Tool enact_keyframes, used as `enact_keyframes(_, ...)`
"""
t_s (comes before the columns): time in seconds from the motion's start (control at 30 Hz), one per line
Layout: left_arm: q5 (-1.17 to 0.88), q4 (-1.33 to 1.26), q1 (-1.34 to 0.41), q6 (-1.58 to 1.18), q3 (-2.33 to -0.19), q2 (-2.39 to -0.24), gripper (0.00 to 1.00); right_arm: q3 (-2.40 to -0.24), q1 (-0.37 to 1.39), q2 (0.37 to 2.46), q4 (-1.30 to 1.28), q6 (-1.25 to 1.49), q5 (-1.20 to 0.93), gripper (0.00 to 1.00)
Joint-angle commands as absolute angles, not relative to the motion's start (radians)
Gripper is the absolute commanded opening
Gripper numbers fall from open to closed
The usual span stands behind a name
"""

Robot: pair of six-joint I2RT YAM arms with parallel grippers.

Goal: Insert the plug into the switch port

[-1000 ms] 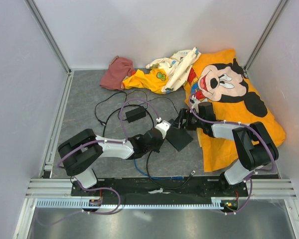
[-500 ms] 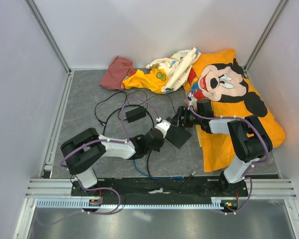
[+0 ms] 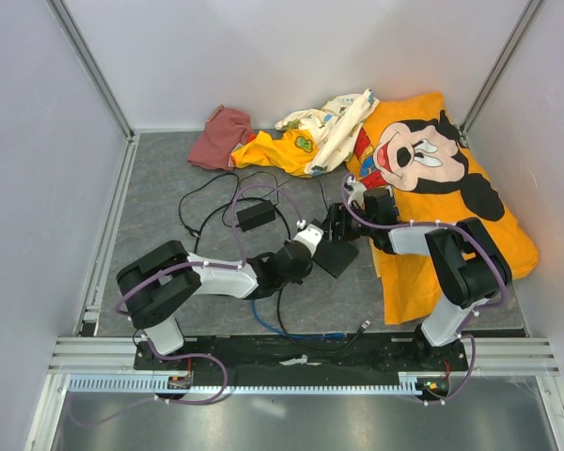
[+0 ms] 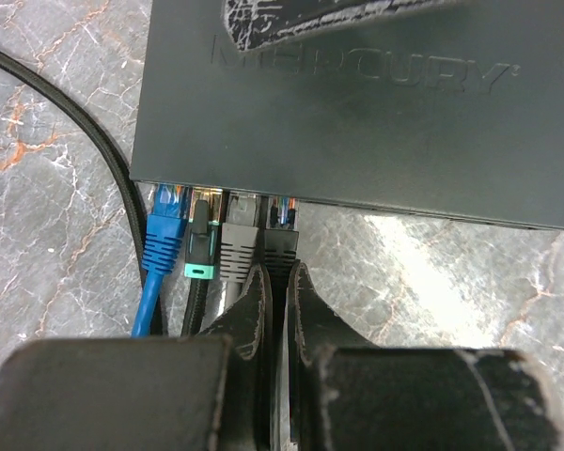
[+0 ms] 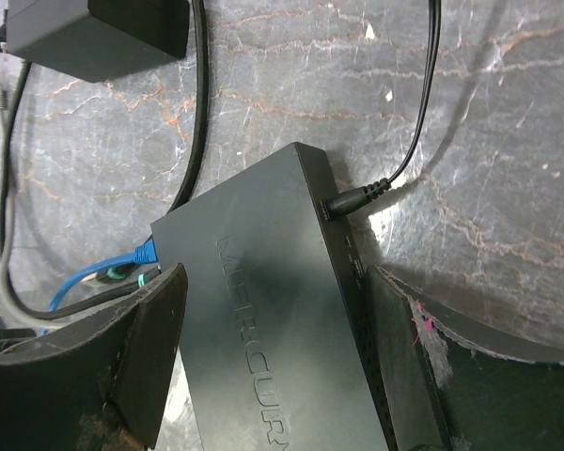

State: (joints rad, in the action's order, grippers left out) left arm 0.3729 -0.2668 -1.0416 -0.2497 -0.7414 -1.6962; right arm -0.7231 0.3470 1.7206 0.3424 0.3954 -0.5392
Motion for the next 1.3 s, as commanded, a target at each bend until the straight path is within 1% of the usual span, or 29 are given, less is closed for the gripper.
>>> enact_keyframes(0.0,0.417,-0.537,-1.023,-0.241,-0.891,-1.717,0.02,-0.675,0.465,1.764,0.163,0.448,-0.738,0.82)
enact_keyframes(0.23,0.42,-0.569,-0.989,-0.262,-0.937,-1.739,0.02,-0.626,0.483,1.749,0.233,0.497,-0.726,0.8)
enact_keyframes(0.3,0.408,-0.566,-0.989,-0.256,-0.936,-1.749,0.03,-0.635,0.477,1.732,0.222,0.495,-0.692,0.83)
enact_keyframes(0.4,0.425,-0.54,-0.988,-0.238,-0.922,-1.753,0.09,-0.676,0.443,1.71,0.187,0.473,-0.612,0.86)
enact_keyframes(0.43,0.428,-0.532,-0.983,-0.232,-0.916,-1.755,0.13,-0.705,0.434,1.703,0.178,0.468,-0.562,0.86)
enact_keyframes(0.5,0.425,-0.519,-0.974,-0.229,-0.908,-1.762,0.16,-0.742,0.402,1.704,0.155,0.459,-0.51,0.88)
enact_keyframes(0.57,0.396,-0.514,-0.948,-0.225,-0.907,-1.769,0.23,-0.797,0.382,1.707,0.149,0.453,-0.421,0.9)
enact_keyframes(0.7,0.309,-0.463,-0.904,-0.229,-0.956,-1.809,0.29,-0.894,0.357,1.744,0.121,0.417,-0.335,0.92)
enact_keyframes(0.8,0.238,-0.443,-0.9,-0.225,-0.973,-1.806,0.38,-0.93,0.344,1.701,0.098,0.403,-0.288,0.95)
enact_keyframes(0.83,0.217,-0.443,-0.9,-0.242,-0.957,-1.778,0.46,-0.934,0.339,1.683,0.083,0.393,-0.278,0.96)
enact_keyframes(0.93,0.157,-0.437,-0.902,-0.276,-0.91,-1.724,0.57,-0.934,0.336,1.593,0.042,0.355,-0.215,0.98)
enact_keyframes(1.0,0.144,-0.416,-0.902,-0.296,-0.888,-1.657,0.61,-0.927,0.337,1.508,0.022,0.341,-0.149,0.98)
enact_keyframes(1.03,0.141,-0.388,-0.902,-0.308,-0.865,-1.634,0.65,-0.914,0.336,1.479,0.009,0.331,-0.125,0.98)
enact_keyframes(1.13,0.138,-0.318,-0.902,-0.319,-0.844,-1.524,0.74,-0.896,0.336,1.367,-0.027,0.319,-0.051,0.98)
enact_keyframes(1.27,0.199,-0.166,-0.899,-0.33,-0.827,-1.378,0.84,-0.877,0.336,1.241,-0.061,0.314,-0.006,0.98)
